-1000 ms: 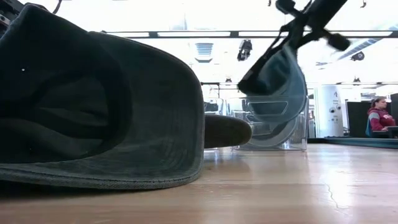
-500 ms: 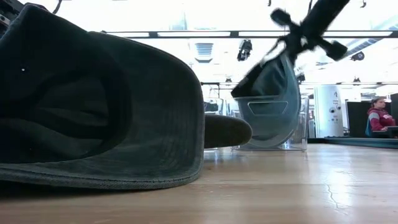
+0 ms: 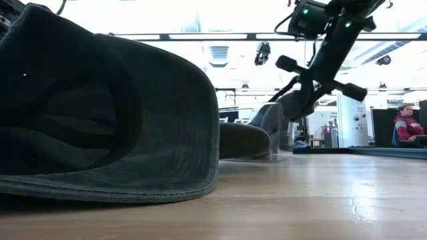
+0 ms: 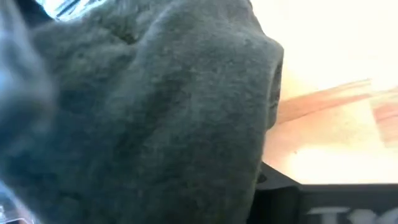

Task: Pick & Place hat
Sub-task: Put the dark green cap into the right transparent bin, then adjust the right transparent bin, then put the bottom black cap into the left transparent bin, then put the black cap into the left transparent bin

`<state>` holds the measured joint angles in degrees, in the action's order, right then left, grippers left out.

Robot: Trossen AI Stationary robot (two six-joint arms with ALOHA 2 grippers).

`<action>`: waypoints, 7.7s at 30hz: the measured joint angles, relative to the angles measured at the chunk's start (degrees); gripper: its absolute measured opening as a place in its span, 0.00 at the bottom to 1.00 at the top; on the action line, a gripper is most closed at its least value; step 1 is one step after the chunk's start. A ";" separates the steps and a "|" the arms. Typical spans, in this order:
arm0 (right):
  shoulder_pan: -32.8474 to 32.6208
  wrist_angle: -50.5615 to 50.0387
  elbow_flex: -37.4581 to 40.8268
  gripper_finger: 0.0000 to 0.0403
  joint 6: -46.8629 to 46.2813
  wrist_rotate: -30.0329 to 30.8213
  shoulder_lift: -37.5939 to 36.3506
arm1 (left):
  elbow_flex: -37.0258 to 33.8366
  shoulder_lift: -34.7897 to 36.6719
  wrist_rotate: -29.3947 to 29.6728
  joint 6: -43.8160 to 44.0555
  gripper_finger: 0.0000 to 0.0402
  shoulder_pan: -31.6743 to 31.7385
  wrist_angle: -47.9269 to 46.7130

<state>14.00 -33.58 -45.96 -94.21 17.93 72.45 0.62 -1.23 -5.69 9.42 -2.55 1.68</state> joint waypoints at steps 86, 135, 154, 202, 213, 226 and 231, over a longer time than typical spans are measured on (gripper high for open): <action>-9.83 -22.03 -28.63 0.20 75.87 -9.02 22.00 | -0.02 0.00 0.11 11.02 0.45 0.00 7.48; -29.68 6.84 -42.98 0.48 86.73 -26.41 42.91 | 24.40 -44.31 -7.48 46.19 0.43 -22.79 -20.00; -30.51 7.21 -43.65 0.48 77.63 -29.75 43.68 | 24.46 -58.61 -9.53 42.92 0.43 -23.23 -10.39; -11.38 9.30 -45.15 0.03 25.12 22.58 33.69 | 56.78 -52.94 57.71 36.82 0.43 -22.40 -66.93; -7.93 -4.32 -56.77 0.03 16.77 13.54 49.50 | 53.85 -52.87 52.98 50.26 0.43 -22.44 -69.71; -8.28 -20.00 -75.92 0.19 18.79 -2.37 59.99 | 47.72 -53.09 52.06 52.71 0.43 -22.44 -68.74; -8.45 -20.02 -76.95 0.24 25.48 -12.03 60.61 | 42.02 -53.11 47.69 56.05 0.43 -22.42 -62.84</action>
<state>5.55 -53.61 -122.91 -68.73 5.91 133.06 42.64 -54.35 42.00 65.47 -24.97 -61.16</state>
